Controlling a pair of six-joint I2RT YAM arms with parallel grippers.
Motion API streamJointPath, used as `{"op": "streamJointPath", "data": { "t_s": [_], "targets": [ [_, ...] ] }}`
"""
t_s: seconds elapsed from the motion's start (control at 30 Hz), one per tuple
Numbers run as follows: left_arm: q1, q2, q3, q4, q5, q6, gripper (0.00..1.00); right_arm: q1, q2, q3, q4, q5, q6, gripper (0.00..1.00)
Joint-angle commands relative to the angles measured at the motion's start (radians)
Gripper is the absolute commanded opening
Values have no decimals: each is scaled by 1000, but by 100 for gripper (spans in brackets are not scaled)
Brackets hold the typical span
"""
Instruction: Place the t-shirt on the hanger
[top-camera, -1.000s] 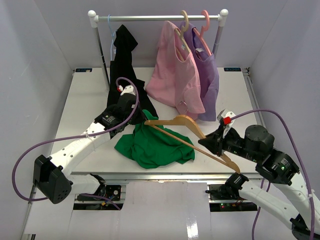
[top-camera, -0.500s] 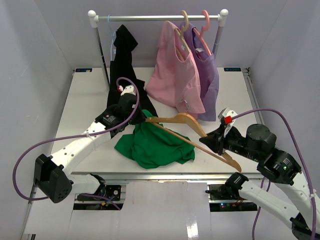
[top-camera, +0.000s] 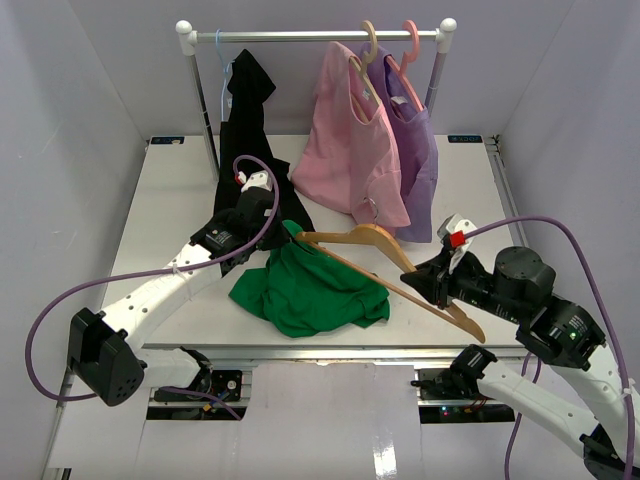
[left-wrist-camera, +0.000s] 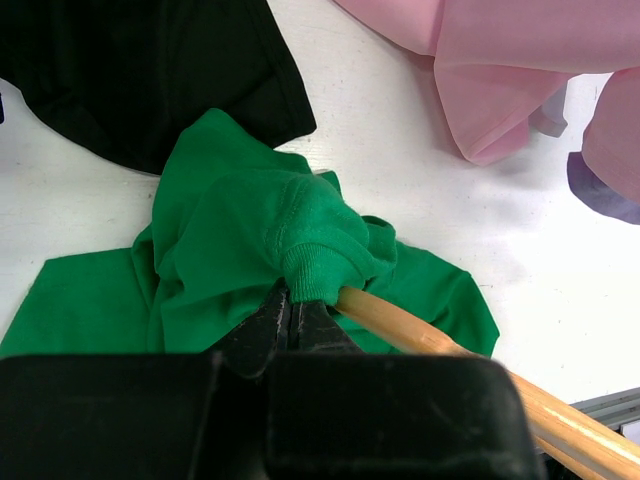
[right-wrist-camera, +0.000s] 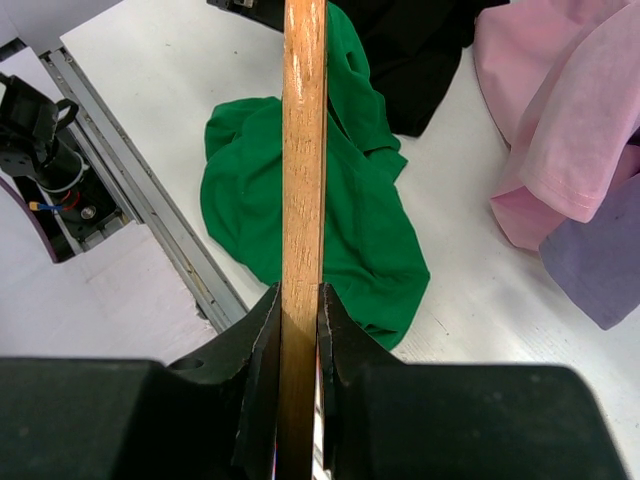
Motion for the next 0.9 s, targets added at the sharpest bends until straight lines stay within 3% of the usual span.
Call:
{"op": "streamJointPath", "data": {
  "t_s": [0.0, 0.67, 0.87],
  "targets": [
    [4, -12, 28, -6, -10, 8, 0, 1, 9, 57, 59, 8, -13, 8],
    [4, -36, 76, 15, 123, -16, 0, 1, 70, -82, 226, -42, 50, 8],
    [4, -88, 66, 86, 324, -48, 0, 1, 61, -217, 468, 17, 95, 8]
  ]
}}
